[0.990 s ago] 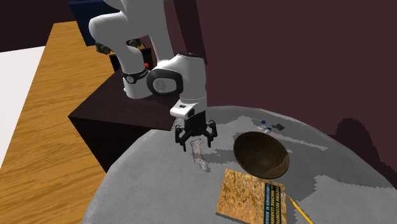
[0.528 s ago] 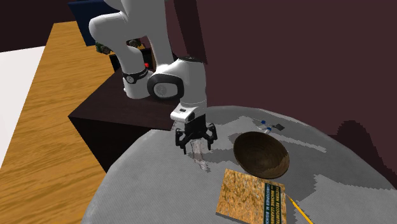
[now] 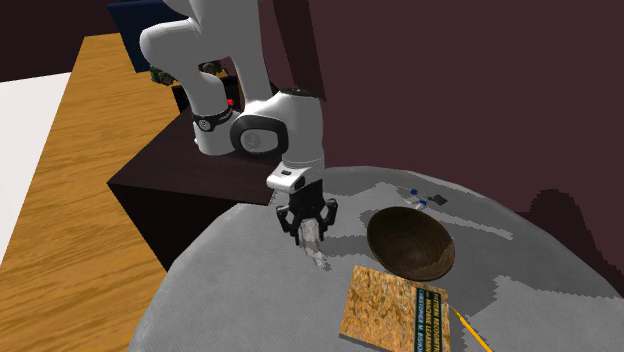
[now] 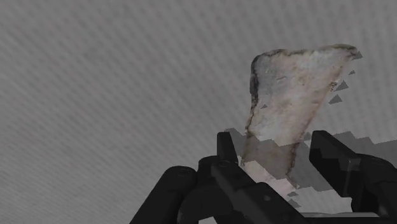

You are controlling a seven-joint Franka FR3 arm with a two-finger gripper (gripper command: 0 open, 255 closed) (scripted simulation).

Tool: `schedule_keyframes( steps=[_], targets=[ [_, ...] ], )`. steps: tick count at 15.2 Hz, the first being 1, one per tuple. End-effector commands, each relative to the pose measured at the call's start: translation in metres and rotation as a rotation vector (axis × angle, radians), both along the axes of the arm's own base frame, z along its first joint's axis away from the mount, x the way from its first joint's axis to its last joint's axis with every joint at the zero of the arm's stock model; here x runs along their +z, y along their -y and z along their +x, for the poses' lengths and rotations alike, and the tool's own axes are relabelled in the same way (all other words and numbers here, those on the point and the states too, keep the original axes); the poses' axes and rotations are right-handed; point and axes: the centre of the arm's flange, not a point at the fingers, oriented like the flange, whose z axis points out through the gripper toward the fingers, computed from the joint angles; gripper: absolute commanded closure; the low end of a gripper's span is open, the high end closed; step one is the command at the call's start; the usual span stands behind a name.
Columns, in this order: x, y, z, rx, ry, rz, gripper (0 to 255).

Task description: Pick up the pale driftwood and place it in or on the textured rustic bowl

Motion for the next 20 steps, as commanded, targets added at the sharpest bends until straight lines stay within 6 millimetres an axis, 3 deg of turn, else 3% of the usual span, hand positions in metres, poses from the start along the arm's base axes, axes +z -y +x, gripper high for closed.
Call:
schedule_keyframes(
  steps=[1,5,20],
  targets=[
    [-0.003,-0.001,-0.003,0.005,-0.005,-0.001,255],
    [-0.002,-0.001,-0.002,0.005,-0.006,-0.001,255],
    [0.077,-0.001,-0.002,0.005,-0.006,-0.001,255]
  ],
)
